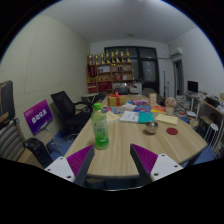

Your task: Pour water

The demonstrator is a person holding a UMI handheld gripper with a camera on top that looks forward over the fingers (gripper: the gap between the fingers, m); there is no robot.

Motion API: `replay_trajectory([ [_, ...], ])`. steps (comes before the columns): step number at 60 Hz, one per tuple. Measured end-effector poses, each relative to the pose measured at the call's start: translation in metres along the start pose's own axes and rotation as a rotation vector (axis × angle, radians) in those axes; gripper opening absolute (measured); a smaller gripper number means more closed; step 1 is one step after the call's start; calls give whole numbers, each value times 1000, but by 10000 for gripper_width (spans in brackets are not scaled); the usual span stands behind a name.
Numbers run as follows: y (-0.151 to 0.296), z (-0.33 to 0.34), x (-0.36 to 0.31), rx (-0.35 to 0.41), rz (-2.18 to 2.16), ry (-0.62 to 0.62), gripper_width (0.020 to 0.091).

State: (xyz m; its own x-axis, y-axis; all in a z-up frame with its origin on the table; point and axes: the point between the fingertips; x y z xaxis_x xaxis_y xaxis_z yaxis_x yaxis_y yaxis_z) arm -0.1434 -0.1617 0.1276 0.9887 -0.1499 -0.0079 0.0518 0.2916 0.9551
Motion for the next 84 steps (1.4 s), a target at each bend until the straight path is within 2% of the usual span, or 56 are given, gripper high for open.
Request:
replay_trajectory([
  [11,0,-106,-65,35,35,33,805],
  [21,11,-184,-80,71,57,6,809],
  [28,18,-215,-86,93,65,7,805],
  [32,10,-228,-99,66,86,60,492],
  [40,15,-232,-100,139,114,75,461],
  [43,16,-230,-98,135,109,73,462],
  [44,16,-232,-97,130,108,75,442],
  [46,15,-234,-97,118,110,80,441],
  [47,16,-235,-98,113,110,84,415],
  [49,15,-237,-98,97,105,92,425],
  [50,15,-238,-99,88,103,98,374],
  [56,15,-236,-110,6,88,189,345],
  [61,47,-229,-116,-31,-49,232,343],
  [65,79,-240,-93,-70,-247,282,345],
  [74,134,-244,-33,-236,-880,359,343],
  [84,119,-264,25,-441,-1518,435,341],
])
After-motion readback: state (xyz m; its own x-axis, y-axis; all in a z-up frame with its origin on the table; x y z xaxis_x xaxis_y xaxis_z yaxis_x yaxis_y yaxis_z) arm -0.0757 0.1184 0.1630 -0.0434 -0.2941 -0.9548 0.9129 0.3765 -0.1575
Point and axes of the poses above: the point between the fingertips, and its own axes, seen from behind it with the camera up: x to the right, y up, z backward, against the way the camera looks, and after that the axes turned 12 degrees about -y, right-handed
